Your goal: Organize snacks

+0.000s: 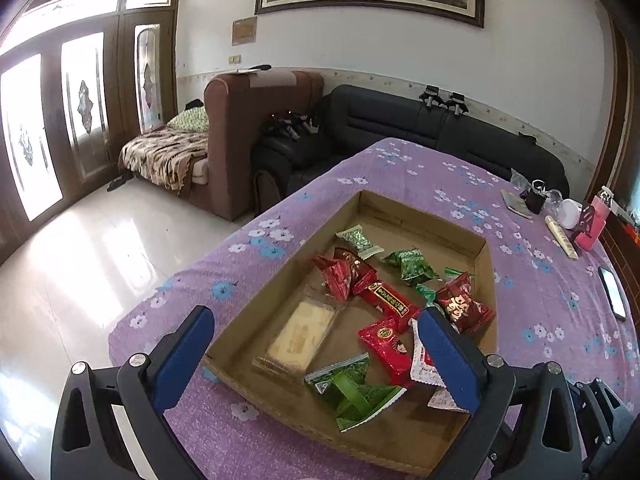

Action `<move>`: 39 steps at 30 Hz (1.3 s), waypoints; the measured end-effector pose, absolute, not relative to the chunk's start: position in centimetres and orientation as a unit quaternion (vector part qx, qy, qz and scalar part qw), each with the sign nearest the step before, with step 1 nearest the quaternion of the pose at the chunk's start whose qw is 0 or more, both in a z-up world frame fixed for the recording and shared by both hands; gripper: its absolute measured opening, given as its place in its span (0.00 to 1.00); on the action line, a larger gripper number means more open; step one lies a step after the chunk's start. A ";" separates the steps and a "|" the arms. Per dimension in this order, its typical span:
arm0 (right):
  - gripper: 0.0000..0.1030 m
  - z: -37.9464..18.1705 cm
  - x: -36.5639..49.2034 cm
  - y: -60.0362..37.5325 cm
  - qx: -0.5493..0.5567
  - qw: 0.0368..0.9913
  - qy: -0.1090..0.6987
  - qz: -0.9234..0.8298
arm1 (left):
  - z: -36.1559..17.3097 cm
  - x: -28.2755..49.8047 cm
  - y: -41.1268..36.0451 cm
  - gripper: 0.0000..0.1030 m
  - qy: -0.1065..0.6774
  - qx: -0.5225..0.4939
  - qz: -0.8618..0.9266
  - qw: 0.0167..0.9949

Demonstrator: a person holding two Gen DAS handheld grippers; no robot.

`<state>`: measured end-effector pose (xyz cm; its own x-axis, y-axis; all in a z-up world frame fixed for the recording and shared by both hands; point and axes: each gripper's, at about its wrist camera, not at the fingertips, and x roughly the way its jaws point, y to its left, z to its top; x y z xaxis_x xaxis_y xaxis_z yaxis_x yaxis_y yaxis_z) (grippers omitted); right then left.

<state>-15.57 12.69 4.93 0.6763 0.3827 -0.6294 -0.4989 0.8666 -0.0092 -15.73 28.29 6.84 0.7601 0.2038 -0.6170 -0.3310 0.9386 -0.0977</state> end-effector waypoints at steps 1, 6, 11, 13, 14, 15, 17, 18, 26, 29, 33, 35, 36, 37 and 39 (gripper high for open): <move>0.64 4.9 -15.6 12.7 -0.091 0.911 0.322 0.242 | 6.7 -15.7 28.4 1.00 0.317 -0.103 0.144 0.932; 0.65 4.7 -15.6 12.9 -0.094 0.909 0.325 0.242 | 6.4 -15.6 28.6 1.00 0.322 -0.108 0.141 0.930; 0.65 4.6 -15.6 13.1 -0.098 0.908 0.325 0.243 | 6.1 -15.4 28.6 1.00 0.328 -0.112 0.133 0.928; 0.65 4.6 -15.6 13.2 -0.100 0.908 0.326 0.244 | 6.0 -15.4 28.6 1.00 0.330 -0.114 0.131 0.928; 0.65 4.6 -15.7 13.2 -0.100 0.908 0.326 0.244 | 6.0 -15.4 28.6 1.00 0.331 -0.115 0.130 0.928; 0.65 4.6 -15.7 13.2 -0.100 0.908 0.326 0.244 | 5.9 -15.3 28.5 1.00 0.331 -0.116 0.129 0.928; 0.65 4.6 -15.7 13.2 -0.100 0.908 0.326 0.244 | 5.9 -15.3 28.5 1.00 0.332 -0.116 0.129 0.927; 0.65 4.6 -15.7 13.2 -0.100 0.908 0.326 0.244 | 5.8 -15.3 28.5 1.00 0.332 -0.116 0.128 0.927; 0.65 4.3 -15.9 13.5 -0.105 0.906 0.329 0.247 | 5.6 -15.3 28.6 1.00 0.335 -0.121 0.125 0.926; 0.65 4.1 -15.9 13.5 -0.106 0.905 0.331 0.247 | 5.6 -15.3 28.7 1.00 0.337 -0.124 0.124 0.925; 0.65 4.0 -15.9 13.6 -0.106 0.904 0.334 0.247 | 5.4 -15.3 28.8 1.00 0.339 -0.130 0.122 0.924; 0.65 4.0 -15.9 13.6 -0.107 0.903 0.334 0.247 | 5.4 -15.3 28.8 1.00 0.340 -0.130 0.122 0.923; 0.65 4.0 -15.9 13.7 -0.107 0.903 0.334 0.247 | 5.3 -15.3 28.9 1.00 0.340 -0.131 0.122 0.923; 0.65 4.0 -15.9 13.7 -0.107 0.903 0.334 0.247 | 5.3 -15.3 28.9 1.00 0.341 -0.132 0.121 0.923; 0.65 4.0 -15.8 13.7 -0.109 0.903 0.335 0.247 | 5.3 -15.3 28.9 1.00 0.342 -0.133 0.121 0.922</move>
